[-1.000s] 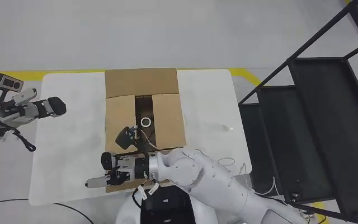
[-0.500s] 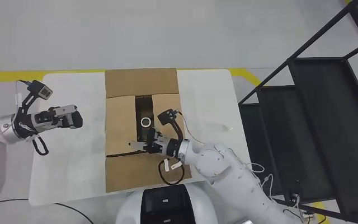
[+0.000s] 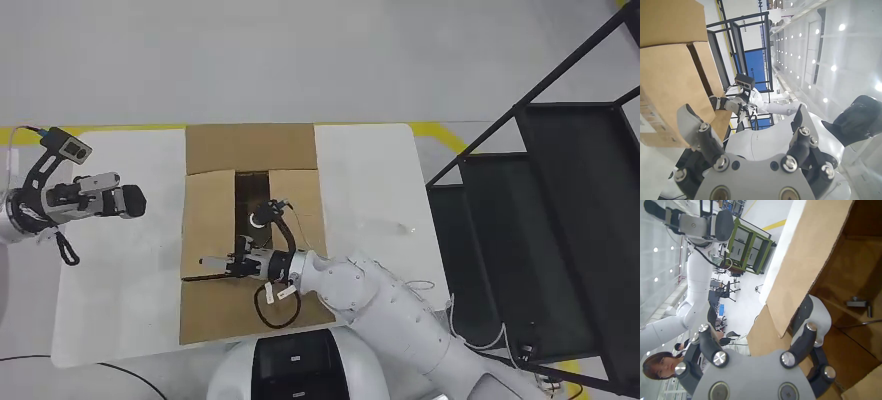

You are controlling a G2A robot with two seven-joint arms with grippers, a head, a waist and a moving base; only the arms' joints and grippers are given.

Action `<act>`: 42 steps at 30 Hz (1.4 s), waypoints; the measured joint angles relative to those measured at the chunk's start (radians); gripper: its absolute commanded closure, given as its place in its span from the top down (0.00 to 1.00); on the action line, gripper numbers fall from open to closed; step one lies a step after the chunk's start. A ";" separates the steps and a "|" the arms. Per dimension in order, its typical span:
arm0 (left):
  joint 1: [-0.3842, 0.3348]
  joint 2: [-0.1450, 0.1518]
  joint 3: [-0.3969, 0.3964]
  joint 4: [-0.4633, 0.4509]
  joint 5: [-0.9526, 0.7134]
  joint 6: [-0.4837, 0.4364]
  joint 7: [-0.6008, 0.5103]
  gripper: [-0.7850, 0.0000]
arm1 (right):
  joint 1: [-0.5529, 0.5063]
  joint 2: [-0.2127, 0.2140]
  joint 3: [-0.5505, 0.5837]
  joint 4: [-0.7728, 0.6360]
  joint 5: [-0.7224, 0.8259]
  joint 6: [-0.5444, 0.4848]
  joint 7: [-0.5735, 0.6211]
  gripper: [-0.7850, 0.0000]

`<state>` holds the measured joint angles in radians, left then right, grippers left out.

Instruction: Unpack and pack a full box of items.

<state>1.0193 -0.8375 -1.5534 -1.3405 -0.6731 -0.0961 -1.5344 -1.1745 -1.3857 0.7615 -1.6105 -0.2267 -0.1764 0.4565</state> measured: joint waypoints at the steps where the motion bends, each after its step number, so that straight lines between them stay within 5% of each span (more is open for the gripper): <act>1: -0.005 0.000 -0.001 0.003 -0.015 0.006 -0.001 1.00 | 0.009 -0.005 -0.013 0.000 0.002 -0.011 -0.005 1.00; 17: -0.029 0.028 0.060 -0.178 -0.232 0.129 -0.002 1.00 | 0.217 -0.149 -0.248 0.201 0.006 -0.145 -0.228 1.00; 24: -0.084 0.048 0.130 -0.095 -0.073 0.193 0.011 1.00 | 0.244 -0.197 -0.298 0.300 -0.016 -0.132 -0.253 1.00; 35: -0.177 0.050 0.238 0.072 0.160 0.284 0.052 1.00 | 0.236 -0.200 -0.253 0.296 -0.064 -0.115 -0.214 1.00; 42: -0.158 0.062 0.232 0.133 0.294 0.246 0.143 1.00 | 0.123 -0.133 -0.120 0.092 -0.169 -0.075 -0.142 1.00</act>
<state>0.8608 -0.7753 -1.3210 -1.2080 -0.3796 0.1499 -1.3917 -1.0512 -1.5190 0.6416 -1.5190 -0.3960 -0.2514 0.3149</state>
